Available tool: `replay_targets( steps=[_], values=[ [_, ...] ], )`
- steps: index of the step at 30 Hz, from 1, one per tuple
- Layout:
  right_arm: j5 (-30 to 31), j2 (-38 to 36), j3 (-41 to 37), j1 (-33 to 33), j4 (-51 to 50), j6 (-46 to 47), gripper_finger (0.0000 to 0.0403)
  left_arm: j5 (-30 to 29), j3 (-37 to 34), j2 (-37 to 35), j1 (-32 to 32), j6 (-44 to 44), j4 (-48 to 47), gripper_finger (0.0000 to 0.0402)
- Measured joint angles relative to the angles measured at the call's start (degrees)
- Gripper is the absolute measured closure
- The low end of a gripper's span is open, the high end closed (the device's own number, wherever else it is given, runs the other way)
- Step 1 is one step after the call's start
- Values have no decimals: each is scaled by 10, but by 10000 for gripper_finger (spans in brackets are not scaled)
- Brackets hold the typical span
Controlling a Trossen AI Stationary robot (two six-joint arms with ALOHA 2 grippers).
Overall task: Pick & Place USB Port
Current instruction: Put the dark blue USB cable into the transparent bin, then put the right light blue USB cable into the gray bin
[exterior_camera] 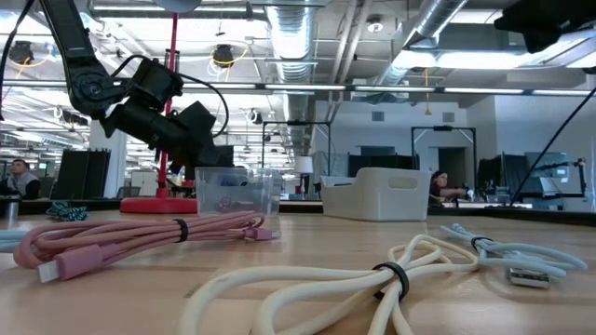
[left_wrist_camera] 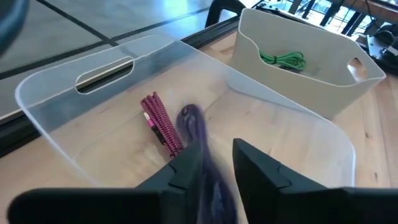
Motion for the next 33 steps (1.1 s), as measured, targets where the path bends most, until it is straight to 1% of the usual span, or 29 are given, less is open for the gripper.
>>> replay_targets(
  steps=[7,9,11,13,16,18,21,25,28,33],
  values=[
    [0,0,0,0,1,-2,305,0,0,0,0,-12,7,296],
    [0,0,0,0,1,-2,305,1,0,0,0,-14,25,294],
    [-2,0,0,0,1,-2,305,14,0,-4,0,-26,54,295],
    [-5,0,0,0,2,-2,305,63,0,-10,0,-30,91,297],
    [-13,0,0,0,2,-2,305,165,0,-25,-10,-30,132,302],
    [-21,0,0,0,2,-5,305,199,0,-43,-23,-30,132,306],
    [-24,0,0,0,2,-6,305,204,0,-70,-50,-32,132,310],
    [-46,0,0,0,2,-8,305,205,0,-105,-88,-32,132,311],
    [-48,0,0,-4,2,-8,305,205,0,-126,-112,-29,131,311],
    [-51,0,0,-15,11,-1,305,204,0,-145,-136,-29,94,312]
  ],
)
